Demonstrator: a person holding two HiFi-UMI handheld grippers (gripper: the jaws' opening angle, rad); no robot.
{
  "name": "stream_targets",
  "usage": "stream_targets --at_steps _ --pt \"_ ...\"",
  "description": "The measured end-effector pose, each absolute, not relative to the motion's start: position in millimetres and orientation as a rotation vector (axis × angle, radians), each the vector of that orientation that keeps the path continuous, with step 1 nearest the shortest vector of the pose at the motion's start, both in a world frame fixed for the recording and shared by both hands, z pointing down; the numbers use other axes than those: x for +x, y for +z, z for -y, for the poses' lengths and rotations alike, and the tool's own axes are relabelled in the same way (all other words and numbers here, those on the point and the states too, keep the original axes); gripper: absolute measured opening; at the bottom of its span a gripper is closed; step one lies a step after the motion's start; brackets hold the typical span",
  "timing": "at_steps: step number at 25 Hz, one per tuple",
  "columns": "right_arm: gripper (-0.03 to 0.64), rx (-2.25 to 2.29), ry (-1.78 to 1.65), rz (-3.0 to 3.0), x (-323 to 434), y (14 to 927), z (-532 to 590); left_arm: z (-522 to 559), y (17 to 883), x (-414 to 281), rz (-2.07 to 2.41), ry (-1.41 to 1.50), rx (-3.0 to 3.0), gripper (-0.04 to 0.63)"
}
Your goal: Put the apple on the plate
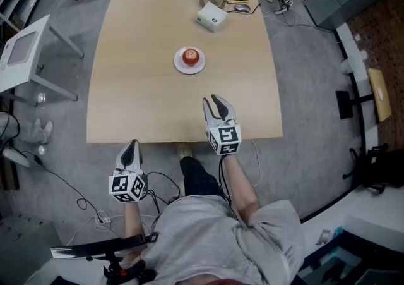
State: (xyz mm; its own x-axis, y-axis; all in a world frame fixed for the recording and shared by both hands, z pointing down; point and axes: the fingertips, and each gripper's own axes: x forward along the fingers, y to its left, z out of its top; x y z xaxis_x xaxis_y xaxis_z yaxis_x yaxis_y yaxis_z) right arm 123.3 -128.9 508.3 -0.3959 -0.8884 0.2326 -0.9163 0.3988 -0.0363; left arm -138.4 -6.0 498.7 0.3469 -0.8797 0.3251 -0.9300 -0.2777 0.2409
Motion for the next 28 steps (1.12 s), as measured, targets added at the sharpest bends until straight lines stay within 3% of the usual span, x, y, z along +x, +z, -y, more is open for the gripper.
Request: stream_targets --at_steps 28 --pt "0.037 1.687 0.222 2.52 147.1 459.5 -41.0 -90.4 448.3 -126.8 1.627 0.135 2.316 0.02"
